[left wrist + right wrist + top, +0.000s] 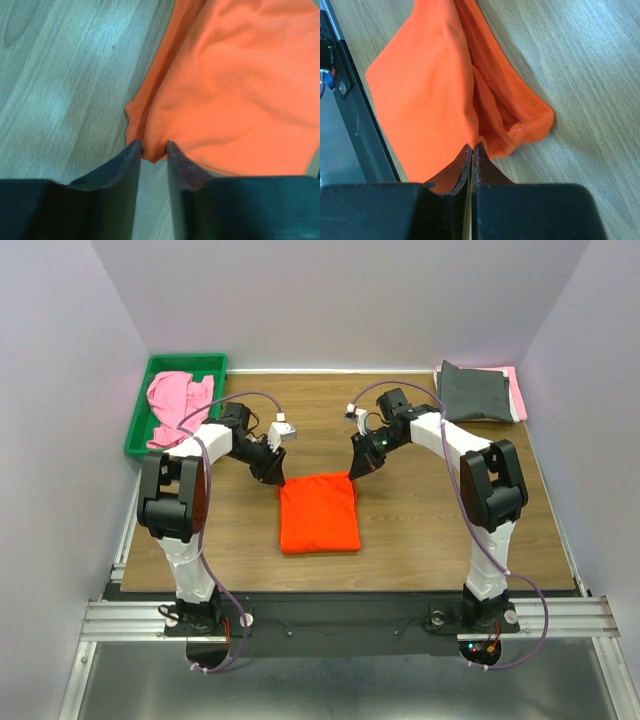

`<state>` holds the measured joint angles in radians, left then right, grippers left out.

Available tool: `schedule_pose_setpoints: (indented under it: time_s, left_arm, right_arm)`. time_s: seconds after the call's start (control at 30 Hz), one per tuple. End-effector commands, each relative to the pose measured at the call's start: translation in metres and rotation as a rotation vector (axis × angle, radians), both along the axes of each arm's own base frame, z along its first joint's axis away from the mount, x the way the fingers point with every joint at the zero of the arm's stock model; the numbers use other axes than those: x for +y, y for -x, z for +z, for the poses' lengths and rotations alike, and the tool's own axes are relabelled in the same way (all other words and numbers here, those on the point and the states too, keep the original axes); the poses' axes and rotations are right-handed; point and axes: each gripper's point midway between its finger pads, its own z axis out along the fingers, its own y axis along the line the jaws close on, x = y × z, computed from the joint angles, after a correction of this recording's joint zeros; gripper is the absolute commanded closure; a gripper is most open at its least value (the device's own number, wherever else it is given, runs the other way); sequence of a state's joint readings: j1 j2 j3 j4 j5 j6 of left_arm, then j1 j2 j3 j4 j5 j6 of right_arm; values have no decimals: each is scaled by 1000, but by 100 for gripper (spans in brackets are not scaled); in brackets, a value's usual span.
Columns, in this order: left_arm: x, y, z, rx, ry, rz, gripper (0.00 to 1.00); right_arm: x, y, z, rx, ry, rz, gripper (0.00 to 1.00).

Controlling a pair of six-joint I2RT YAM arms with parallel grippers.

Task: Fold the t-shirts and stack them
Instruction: Fold the tshirt

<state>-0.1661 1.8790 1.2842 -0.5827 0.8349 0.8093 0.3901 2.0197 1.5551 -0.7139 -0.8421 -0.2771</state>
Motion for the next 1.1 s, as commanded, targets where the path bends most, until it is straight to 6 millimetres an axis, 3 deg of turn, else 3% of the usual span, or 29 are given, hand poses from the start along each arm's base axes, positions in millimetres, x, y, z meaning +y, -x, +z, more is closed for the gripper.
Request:
schedule_pose_setpoints:
  time_s: [0.0, 0.07, 0.13, 0.23, 0.37, 0.43, 0.6, 0.77, 0.9, 1.07]
  left_arm:
    - [-2, -6, 15, -27, 29, -27, 72]
    - [-1, -4, 21, -36, 26, -33, 90]
    - [4, -5, 27, -50, 23, -29, 100]
    - [13, -3, 35, -69, 4, -24, 100]
    - [15, -4, 25, -56, -7, -15, 100]
    - [12, -14, 21, -54, -1, 18, 100]
    - [16, -34, -4, -49, -43, 56, 100]
    - [26, -52, -25, -69, -111, 88, 100]
    - [25, -71, -24, -82, -109, 143, 100]
    - [19, -94, -19, -88, -88, 190, 99]
  right_arm:
    - [6, 1, 35, -61, -47, 10, 99]
    - [3, 1, 31, -60, -26, 0, 99]
    - [1, 1, 29, -57, -5, -16, 99]
    - [-8, 0, 21, -59, 44, -46, 99]
    - [-8, -7, 14, -52, 67, -65, 99]
    - [-5, -18, 13, -57, 69, -78, 99]
    - [-2, -50, -18, -70, 122, -141, 99]
    - [-6, -60, -48, -32, 168, -173, 99]
    - [-19, -78, -64, -63, 233, -239, 100]
    - [-32, -107, -58, -120, 258, -297, 99]
